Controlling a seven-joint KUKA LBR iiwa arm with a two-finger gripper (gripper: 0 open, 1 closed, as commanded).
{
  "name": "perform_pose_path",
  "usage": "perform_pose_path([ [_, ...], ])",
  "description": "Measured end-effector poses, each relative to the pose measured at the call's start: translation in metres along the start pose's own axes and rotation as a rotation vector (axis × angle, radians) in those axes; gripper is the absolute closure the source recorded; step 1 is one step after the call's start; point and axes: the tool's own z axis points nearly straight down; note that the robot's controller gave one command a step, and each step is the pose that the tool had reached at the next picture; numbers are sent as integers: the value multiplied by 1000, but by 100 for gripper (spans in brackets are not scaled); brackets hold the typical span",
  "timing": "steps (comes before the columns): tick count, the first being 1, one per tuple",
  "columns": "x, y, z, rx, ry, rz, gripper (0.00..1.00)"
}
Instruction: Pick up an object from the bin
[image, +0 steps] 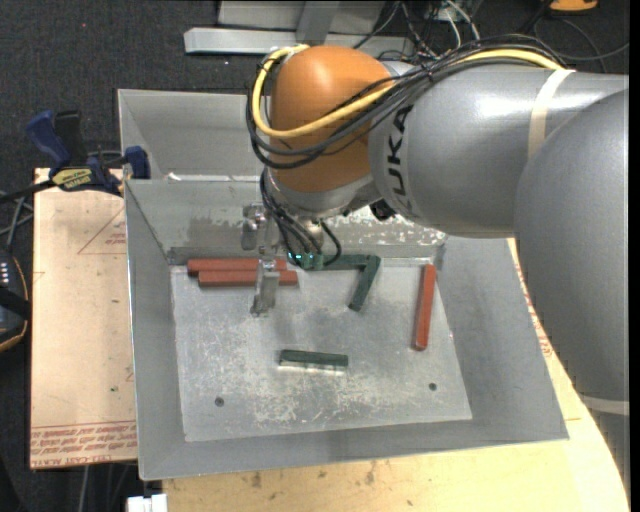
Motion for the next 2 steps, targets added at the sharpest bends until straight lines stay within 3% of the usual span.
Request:
perform_pose_path([
  [1,-2,-1,-5,-1,-8,5,100],
  [2,-2,-1,-5,-1,-8,5,100],
])
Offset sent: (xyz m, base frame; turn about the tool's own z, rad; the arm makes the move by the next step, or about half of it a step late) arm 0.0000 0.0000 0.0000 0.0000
